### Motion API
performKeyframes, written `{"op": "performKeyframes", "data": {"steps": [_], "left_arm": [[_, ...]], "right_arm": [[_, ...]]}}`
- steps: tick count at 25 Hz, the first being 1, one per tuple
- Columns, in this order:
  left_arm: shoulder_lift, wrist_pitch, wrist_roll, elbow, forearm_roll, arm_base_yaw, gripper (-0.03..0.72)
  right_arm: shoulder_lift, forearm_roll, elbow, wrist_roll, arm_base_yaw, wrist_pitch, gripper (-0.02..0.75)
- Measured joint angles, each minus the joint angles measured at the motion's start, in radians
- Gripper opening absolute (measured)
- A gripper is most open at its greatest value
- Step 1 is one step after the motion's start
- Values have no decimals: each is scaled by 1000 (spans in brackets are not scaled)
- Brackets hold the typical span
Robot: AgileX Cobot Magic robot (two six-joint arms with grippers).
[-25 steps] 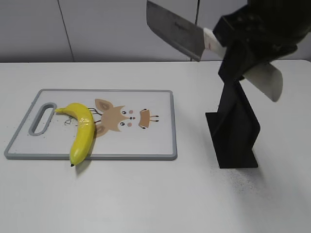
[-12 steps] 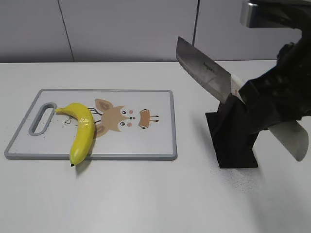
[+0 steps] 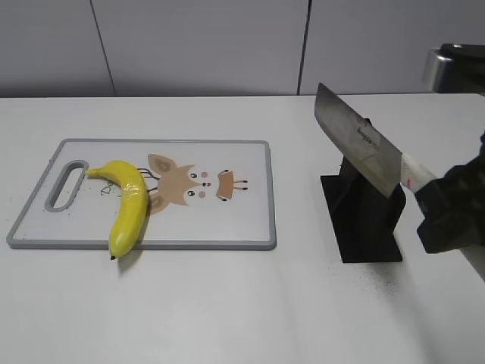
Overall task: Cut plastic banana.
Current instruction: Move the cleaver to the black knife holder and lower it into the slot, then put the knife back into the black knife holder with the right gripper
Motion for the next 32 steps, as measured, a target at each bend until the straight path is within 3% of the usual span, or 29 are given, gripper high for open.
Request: {"op": "performKeyframes", "data": {"steps": [9, 17, 24, 32], "left_arm": [[-4, -148, 0, 58, -1, 0, 505], [-4, -167, 0, 69, -3, 0, 501], [-4, -170, 0, 69, -4, 0, 597], [-4, -170, 0, 69, -4, 0, 599]], "right_arm": [[-139, -92, 79, 153, 0, -1, 179], [-176, -248, 99, 276, 0, -15, 179], [-109, -264, 99, 291, 0, -99, 179], [64, -264, 99, 294, 0, -156, 179]]}}
